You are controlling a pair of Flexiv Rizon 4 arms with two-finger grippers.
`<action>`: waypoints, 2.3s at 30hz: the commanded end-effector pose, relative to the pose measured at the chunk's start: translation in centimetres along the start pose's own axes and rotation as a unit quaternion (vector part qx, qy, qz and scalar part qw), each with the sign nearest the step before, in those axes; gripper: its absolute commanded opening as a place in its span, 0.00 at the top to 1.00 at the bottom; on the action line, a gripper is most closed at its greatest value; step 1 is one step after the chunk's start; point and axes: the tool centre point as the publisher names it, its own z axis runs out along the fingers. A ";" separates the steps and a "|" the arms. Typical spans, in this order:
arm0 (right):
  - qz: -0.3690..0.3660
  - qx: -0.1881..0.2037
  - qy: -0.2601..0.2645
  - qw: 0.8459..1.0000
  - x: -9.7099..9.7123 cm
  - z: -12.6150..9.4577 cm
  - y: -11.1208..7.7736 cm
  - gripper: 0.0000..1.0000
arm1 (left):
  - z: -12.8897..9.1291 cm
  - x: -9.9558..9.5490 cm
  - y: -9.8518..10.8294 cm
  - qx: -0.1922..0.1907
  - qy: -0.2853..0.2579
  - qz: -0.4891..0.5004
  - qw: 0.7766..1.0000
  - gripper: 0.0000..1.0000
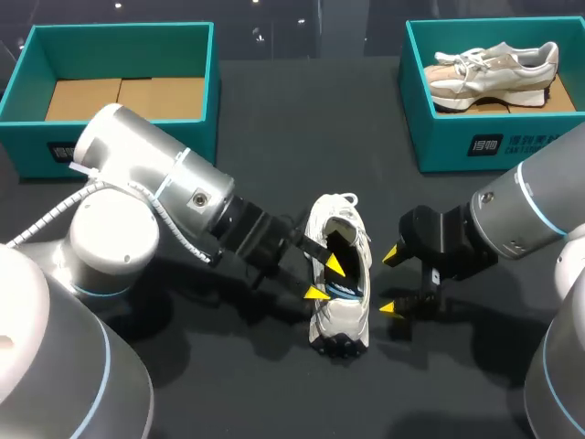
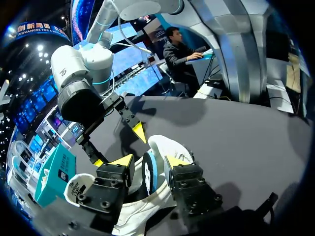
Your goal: Take the shoe out of the shoebox, open the shoe tongue, remove and reinsert the insole, then place the shoe into the shoebox
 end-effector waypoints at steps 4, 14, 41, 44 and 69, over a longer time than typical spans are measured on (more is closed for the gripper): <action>0.002 0.003 -0.005 1.000 -0.9 -2.8 -0.9 0.00 | -1.9 0.3 -0.3 -0.029 0.065 0.001 0.997 0.63; -0.008 0.016 -0.012 1.000 -3.1 -5.9 -2.5 0.00 | -5.0 1.0 0.2 -0.052 0.113 0.002 0.992 0.61; -0.004 0.019 -0.026 0.999 -3.4 -7.3 -3.1 0.00 | -13.1 2.1 0.4 -0.088 0.230 0.049 0.968 1.00; 0.000 0.020 -0.029 0.999 -3.5 -7.8 -3.6 0.00 | -12.3 1.5 0.2 -0.111 0.274 0.072 0.953 1.00; 0.062 0.044 -0.054 0.996 -4.5 -11.3 -7.1 0.00 | -10.0 -3.3 -0.7 -0.123 0.384 0.257 0.878 1.00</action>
